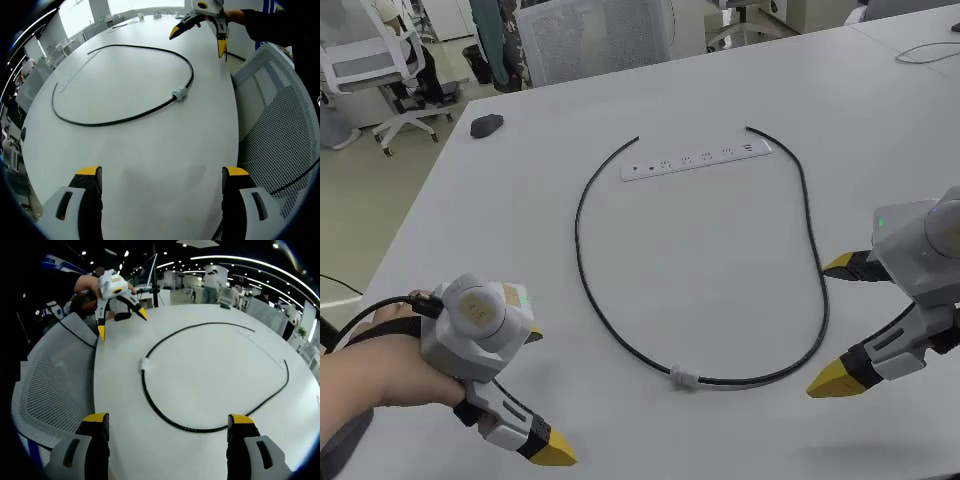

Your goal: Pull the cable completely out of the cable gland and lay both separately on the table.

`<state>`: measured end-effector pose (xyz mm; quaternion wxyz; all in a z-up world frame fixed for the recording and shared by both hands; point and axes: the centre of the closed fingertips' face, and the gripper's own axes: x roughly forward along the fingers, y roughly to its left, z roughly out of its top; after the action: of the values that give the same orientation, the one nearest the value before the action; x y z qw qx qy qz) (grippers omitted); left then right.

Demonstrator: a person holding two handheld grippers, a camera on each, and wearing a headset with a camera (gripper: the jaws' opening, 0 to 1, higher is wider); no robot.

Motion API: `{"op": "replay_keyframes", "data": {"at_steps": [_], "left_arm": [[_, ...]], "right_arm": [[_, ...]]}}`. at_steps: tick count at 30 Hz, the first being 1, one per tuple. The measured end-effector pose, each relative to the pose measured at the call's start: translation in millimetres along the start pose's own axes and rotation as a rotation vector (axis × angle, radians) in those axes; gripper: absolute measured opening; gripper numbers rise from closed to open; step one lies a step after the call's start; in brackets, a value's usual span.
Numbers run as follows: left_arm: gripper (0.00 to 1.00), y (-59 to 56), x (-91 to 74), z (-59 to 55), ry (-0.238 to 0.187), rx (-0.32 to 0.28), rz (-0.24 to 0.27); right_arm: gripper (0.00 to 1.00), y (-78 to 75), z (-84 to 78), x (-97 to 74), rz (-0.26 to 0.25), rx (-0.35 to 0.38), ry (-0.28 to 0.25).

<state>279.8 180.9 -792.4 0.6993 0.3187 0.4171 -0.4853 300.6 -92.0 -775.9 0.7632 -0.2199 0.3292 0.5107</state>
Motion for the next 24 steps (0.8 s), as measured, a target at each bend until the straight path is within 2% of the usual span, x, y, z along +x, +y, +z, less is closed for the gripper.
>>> {"op": "replay_keyframes", "data": {"at_steps": [3,5,8,13,16,20,21,23,24], "left_arm": [[0.99,2.1,0.1,5.8,-0.028,0.025,0.008],[0.99,9.9,0.1,7.7,-0.029,0.041,0.039],[0.99,13.8,0.6,10.2,-0.037,0.025,0.043],[0.99,11.0,3.5,7.4,-0.029,0.015,0.024],[0.99,5.6,5.4,5.1,-0.025,0.001,0.005],[0.99,6.4,7.2,7.5,-0.046,-0.017,0.014],[0.99,7.9,7.1,10.0,-0.059,-0.005,0.028],[0.99,15.6,4.7,20.0,-0.097,0.079,0.083],[0.99,18.2,3.0,22.7,-0.103,0.100,0.106]], "right_arm": [[0.99,-0.1,-1.1,-0.4,-0.002,-0.013,0.005],[0.99,-0.8,-1.3,-1.4,-0.008,-0.020,0.002],[0.99,-4.6,-2.4,-3.9,-0.018,-0.013,0.002],[0.99,-6.4,-0.5,-6.9,-0.022,0.005,-0.002],[0.99,-5.1,0.1,-6.3,-0.017,0.012,-0.003],[0.99,-2.2,-0.8,-4.6,-0.007,0.019,0.006],[0.99,-1.8,-0.3,-4.5,-0.006,0.018,0.006],[0.99,0.0,1.8,-4.2,-0.005,0.017,0.009],[0.99,3.4,6.4,-3.9,0.002,0.012,0.002]]}}
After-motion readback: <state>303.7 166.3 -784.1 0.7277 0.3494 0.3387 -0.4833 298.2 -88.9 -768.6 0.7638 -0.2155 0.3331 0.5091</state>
